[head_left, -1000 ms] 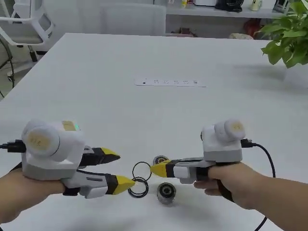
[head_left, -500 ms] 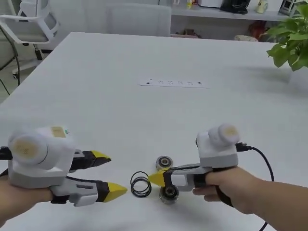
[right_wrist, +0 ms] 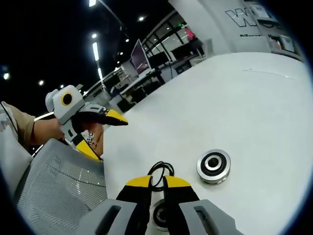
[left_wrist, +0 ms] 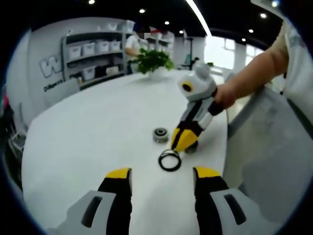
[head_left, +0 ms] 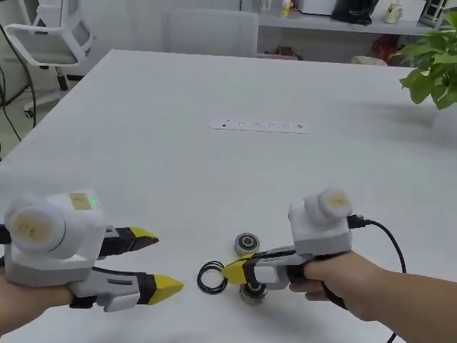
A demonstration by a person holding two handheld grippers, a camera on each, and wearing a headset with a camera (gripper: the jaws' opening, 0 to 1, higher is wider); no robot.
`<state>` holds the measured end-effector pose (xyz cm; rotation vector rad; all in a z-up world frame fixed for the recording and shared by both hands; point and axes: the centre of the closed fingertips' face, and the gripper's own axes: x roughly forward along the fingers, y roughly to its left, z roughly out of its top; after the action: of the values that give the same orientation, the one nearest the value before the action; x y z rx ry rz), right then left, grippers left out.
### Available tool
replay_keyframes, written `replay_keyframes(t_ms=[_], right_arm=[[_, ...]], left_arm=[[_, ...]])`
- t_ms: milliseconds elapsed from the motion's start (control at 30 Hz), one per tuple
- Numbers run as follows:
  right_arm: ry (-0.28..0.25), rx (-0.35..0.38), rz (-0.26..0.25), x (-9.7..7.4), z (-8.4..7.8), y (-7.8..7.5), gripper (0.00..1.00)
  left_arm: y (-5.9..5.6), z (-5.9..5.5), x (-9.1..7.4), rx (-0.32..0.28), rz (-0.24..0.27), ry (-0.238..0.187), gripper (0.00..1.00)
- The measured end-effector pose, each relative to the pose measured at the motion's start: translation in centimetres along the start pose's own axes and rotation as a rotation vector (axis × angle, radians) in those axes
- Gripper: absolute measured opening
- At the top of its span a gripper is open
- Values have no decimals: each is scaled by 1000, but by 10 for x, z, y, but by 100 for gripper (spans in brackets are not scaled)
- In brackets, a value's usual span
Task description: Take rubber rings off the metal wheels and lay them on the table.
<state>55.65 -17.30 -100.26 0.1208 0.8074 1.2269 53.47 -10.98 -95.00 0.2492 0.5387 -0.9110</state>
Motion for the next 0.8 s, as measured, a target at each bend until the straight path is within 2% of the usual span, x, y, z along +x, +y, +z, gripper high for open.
replay_keyframes(t_ms=[300,433,533,667,800], right_arm=[[-20,-20,-7,-7,8,5,21],[-42,-31,-14,-15,15,7,28],[-108,-17,-26,-27,29,8,34],[-134,-34,-38,-43,34,11,37],[-167,-59,-71,-63,39,11,45]], left_arm=[[-1,1,-7,-14,11,-3,51],[-3,9,-12,-41,7,-27,53],[-6,14,-17,-47,10,-43,54],[-10,24,-22,-66,8,-68,56],[-13,29,-24,-61,11,-78,57]])
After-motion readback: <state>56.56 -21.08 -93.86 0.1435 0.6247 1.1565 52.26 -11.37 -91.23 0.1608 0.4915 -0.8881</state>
